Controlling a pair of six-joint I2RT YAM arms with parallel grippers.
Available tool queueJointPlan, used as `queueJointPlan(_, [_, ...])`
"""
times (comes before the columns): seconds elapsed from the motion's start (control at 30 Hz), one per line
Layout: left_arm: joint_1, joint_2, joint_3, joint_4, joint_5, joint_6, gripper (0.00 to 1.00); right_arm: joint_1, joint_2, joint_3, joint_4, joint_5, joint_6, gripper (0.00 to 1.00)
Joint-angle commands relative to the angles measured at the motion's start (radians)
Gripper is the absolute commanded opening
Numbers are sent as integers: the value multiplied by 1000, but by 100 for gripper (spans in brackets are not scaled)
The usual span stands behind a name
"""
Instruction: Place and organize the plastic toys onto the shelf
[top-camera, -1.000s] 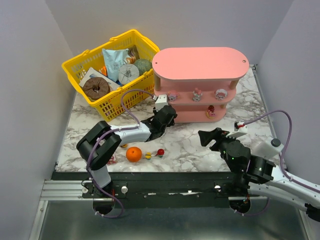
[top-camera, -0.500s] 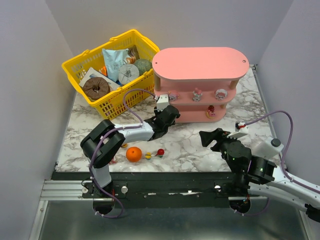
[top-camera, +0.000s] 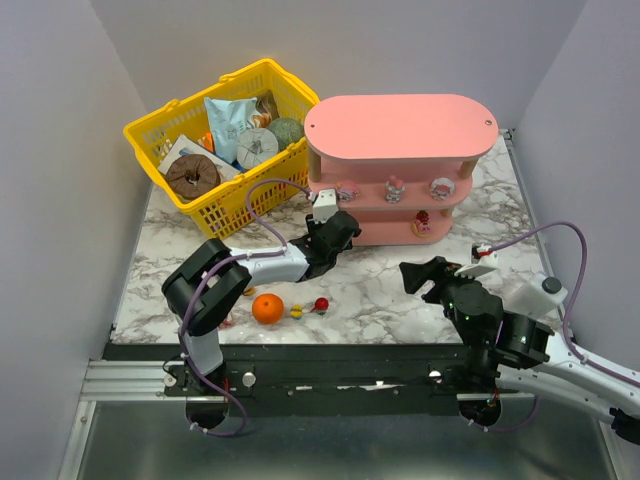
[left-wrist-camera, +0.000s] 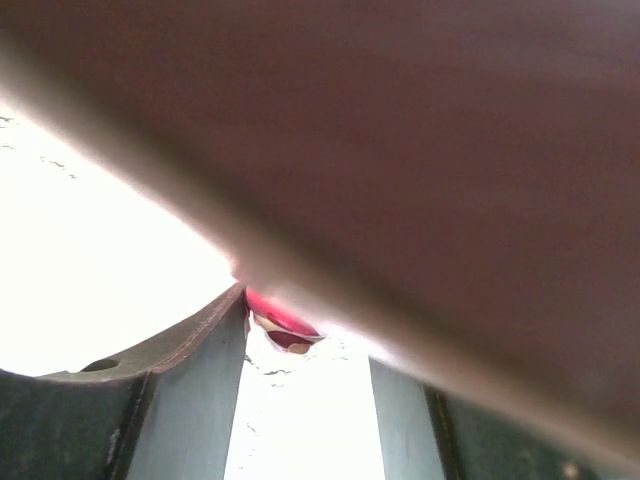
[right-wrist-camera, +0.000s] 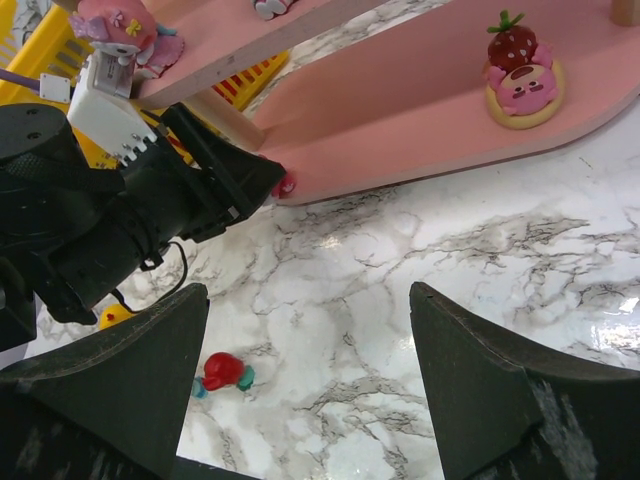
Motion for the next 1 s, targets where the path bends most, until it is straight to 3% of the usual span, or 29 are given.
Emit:
queueJointPlan(0.0, [-7, 12, 14, 10, -52, -15, 62, -4, -10, 2, -28, 45, 12, 89])
queueJointPlan(0.3, [-7, 4, 15, 30, -54, -6, 64, -2, -4, 5, -28, 45, 10, 89])
queueJointPlan(0.7, [-22, -57, -23, 52, -60, -16, 79, -4, -14, 5, -40, 48, 16, 89])
queueJointPlan(0.97, [-42, -182, -103, 60, -72, -21, 88, -2, -10, 17, -54, 39, 19, 89])
